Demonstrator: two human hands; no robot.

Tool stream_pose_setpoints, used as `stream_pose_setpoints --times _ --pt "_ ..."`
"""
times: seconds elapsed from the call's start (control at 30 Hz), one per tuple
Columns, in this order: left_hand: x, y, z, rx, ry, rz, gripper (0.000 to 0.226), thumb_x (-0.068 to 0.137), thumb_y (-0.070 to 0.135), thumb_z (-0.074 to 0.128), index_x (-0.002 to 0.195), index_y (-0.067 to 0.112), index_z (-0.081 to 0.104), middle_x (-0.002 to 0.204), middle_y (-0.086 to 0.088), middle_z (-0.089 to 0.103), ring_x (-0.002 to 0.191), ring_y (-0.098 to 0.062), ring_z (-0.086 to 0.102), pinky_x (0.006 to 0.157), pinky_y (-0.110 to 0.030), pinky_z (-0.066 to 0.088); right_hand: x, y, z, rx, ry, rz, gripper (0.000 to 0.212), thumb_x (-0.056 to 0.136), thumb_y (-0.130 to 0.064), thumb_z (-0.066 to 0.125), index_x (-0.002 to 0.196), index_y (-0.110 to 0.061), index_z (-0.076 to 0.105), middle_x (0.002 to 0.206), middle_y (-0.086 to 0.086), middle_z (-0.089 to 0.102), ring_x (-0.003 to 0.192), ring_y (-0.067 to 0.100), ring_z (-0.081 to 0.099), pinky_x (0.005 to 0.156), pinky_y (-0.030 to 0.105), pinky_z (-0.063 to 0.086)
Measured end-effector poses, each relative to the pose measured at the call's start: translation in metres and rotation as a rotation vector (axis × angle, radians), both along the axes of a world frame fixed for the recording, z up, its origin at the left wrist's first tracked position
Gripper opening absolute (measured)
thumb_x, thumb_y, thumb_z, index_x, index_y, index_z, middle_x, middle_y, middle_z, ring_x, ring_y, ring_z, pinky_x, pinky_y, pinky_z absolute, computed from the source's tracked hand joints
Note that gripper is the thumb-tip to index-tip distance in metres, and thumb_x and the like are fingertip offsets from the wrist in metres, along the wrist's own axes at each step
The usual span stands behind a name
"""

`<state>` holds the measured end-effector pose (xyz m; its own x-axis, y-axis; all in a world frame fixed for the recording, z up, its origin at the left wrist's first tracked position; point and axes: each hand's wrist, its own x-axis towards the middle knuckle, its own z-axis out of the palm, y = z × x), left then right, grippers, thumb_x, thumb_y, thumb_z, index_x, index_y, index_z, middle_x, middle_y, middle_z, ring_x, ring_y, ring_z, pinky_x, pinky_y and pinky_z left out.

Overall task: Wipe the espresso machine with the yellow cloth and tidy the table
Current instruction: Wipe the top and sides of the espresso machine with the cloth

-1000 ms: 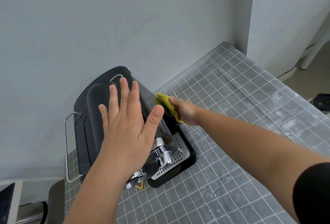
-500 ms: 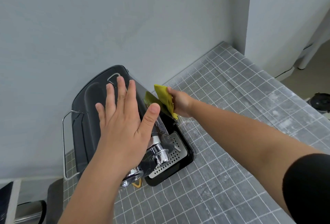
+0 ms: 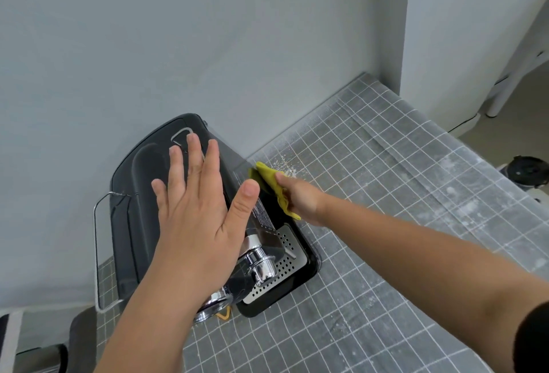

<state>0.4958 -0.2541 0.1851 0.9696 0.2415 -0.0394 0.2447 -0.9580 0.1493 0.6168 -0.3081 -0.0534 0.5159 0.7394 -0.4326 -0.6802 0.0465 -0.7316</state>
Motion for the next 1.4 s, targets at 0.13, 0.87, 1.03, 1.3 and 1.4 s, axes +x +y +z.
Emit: stream_pose_setpoints --times 0.13,0.87,1.03,1.3,1.4 --pt "0.001 0.000 0.000 -0.004 -0.002 0.001 0.091 0.079 0.081 -0.003 0.155 0.031 -0.005 0.160 0.016 -0.023 0.140 0.002 -0.034 0.112 -0.033 -0.022 0.000 -0.004 0.032 0.235 0.042 -0.037 0.062 0.095 -0.055 0.033 0.145 -0.018 0.037 0.124 -0.002 0.054 0.080 -0.002 0.056 0.062 0.017 0.042" --pt "0.002 0.000 0.000 0.005 0.000 -0.005 0.090 0.081 0.078 -0.001 0.156 0.029 -0.003 0.161 0.014 -0.020 0.139 0.002 -0.034 0.112 -0.034 -0.022 0.030 0.001 0.087 0.297 0.157 -0.237 0.054 0.102 -0.043 0.025 0.142 -0.009 0.038 0.132 0.012 0.054 0.122 0.026 0.051 0.112 0.041 0.033" --pt "0.002 0.000 0.000 0.010 0.001 -0.006 0.091 0.079 0.079 -0.002 0.156 0.028 -0.005 0.161 0.014 -0.021 0.138 0.002 -0.035 0.111 -0.033 -0.023 0.007 0.004 0.027 0.068 0.096 -0.202 0.073 0.086 -0.062 0.043 0.143 -0.016 0.040 0.141 0.010 0.049 0.132 0.025 0.044 0.115 0.045 0.026" --pt "0.001 -0.001 0.001 0.080 0.004 0.001 0.093 0.080 0.078 -0.001 0.156 0.023 -0.005 0.162 0.009 -0.019 0.145 -0.008 -0.030 0.111 -0.037 -0.022 -0.015 0.002 0.101 0.125 -0.354 -0.143 0.057 0.094 -0.058 0.029 0.143 -0.031 0.041 0.150 -0.007 0.040 0.138 0.011 0.035 0.117 0.040 0.020" --pt "0.003 -0.002 0.001 0.116 0.016 0.008 0.095 0.080 0.078 -0.001 0.156 0.021 -0.007 0.163 0.006 -0.019 0.145 -0.009 -0.030 0.111 -0.038 -0.021 -0.017 0.008 0.125 0.210 -0.560 -0.165 0.053 0.099 -0.047 0.027 0.145 -0.026 0.039 0.155 -0.008 0.030 0.144 0.007 0.021 0.120 0.039 0.013"
